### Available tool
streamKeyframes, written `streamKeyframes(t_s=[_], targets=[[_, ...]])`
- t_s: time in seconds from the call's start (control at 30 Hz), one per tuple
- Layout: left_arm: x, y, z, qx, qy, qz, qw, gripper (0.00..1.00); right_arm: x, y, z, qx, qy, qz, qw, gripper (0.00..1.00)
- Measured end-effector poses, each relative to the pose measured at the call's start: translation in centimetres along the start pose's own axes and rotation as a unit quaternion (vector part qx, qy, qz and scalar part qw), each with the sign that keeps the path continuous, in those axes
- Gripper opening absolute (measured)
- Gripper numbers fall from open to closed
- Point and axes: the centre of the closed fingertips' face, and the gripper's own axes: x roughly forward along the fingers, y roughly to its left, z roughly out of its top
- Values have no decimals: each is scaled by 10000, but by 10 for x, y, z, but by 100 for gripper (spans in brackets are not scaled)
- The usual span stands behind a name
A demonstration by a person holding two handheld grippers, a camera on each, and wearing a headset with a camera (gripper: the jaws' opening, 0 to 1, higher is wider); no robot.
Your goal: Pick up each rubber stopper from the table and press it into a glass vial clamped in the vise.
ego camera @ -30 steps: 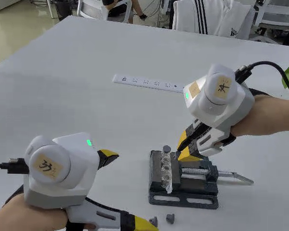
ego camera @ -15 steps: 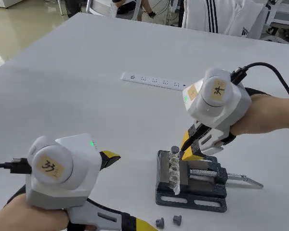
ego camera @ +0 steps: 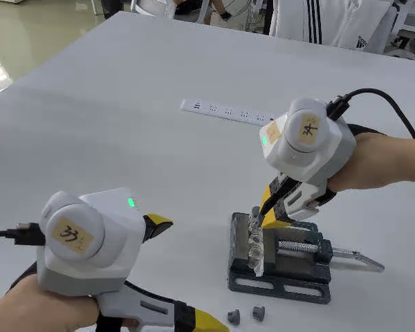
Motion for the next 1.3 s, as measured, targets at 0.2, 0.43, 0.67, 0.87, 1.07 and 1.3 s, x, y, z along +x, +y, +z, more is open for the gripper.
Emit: streamKeyframes(t_s=[0.2, 0.43, 0.67, 0.87, 1.07, 1.3], targets=[[-2, 2, -3, -48, 2, 18, 10000, 98, 4, 1, 1, -22, 44, 30, 10000, 6], [-1, 2, -5, -82, 4, -2, 10000, 97, 6, 0, 2, -91, 127, 20, 9999, 6], [-2, 3, -6, -94, -15, -6, 10000, 96, 8, -4, 0, -105, 200, 17, 9997, 6], [-3, 1, -7, -111, -8, -6, 9999, 96, 11, -6, 0, -121, 249, 33, 9996, 6], [-3, 2, -9, -133, -3, 2, 9999, 95, 13, -7, 0, -112, 335, 60, 9994, 6], [-1, 2, -8, -136, -3, -8, 9999, 95, 11, -5, -2, -122, 406, 86, 9991, 6]])
